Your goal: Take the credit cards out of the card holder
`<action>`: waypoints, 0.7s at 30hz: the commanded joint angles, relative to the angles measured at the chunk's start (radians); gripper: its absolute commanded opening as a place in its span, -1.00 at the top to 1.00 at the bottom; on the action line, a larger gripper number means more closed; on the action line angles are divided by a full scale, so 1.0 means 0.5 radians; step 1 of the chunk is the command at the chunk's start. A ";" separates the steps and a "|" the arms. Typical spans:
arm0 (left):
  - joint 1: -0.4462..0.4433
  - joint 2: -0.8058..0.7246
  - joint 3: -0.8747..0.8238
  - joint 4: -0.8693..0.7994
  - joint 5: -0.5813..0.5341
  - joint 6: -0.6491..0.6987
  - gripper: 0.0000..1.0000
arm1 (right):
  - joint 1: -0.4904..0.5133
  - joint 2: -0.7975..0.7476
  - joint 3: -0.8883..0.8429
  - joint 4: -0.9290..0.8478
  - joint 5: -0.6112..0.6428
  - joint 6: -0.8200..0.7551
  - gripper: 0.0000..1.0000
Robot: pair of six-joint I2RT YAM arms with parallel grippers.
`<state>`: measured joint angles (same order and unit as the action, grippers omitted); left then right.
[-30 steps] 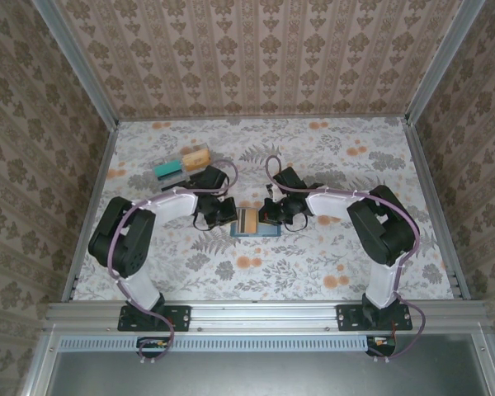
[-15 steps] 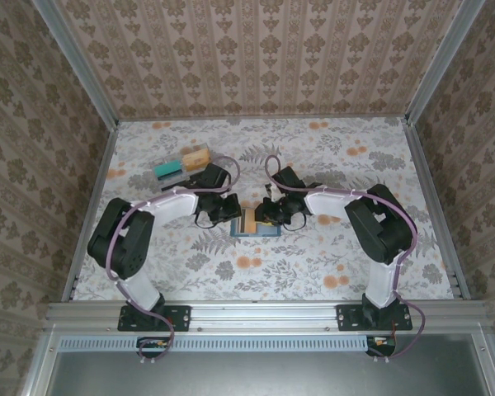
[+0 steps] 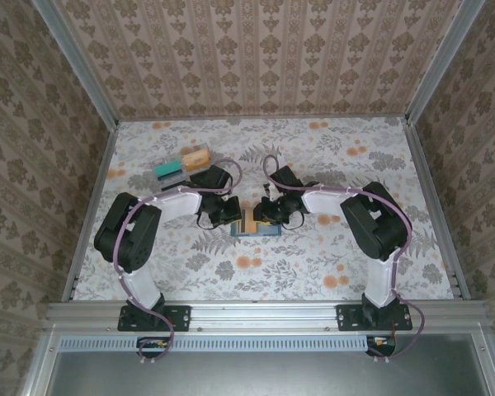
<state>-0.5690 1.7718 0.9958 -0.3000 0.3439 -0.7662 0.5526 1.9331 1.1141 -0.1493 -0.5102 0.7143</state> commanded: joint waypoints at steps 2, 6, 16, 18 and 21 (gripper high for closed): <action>-0.013 0.021 -0.114 -0.085 -0.080 -0.011 0.89 | 0.010 0.075 0.057 -0.038 -0.020 0.026 0.51; -0.013 0.029 -0.150 -0.060 -0.074 -0.026 0.90 | 0.018 0.093 0.086 -0.047 -0.033 0.027 0.51; -0.013 0.031 -0.151 -0.058 -0.066 -0.013 0.90 | 0.021 0.082 0.080 -0.023 -0.036 0.038 0.68; -0.013 0.028 -0.142 -0.070 -0.065 -0.003 0.90 | 0.021 0.071 0.074 -0.023 -0.029 0.032 0.75; -0.007 0.014 -0.134 -0.081 -0.065 0.002 0.89 | 0.018 0.053 0.063 -0.033 0.009 0.015 0.87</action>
<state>-0.5686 1.7565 0.9623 -0.2543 0.3439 -0.7673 0.5533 1.9556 1.1439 -0.1608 -0.5205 0.7273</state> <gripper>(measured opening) 0.056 0.076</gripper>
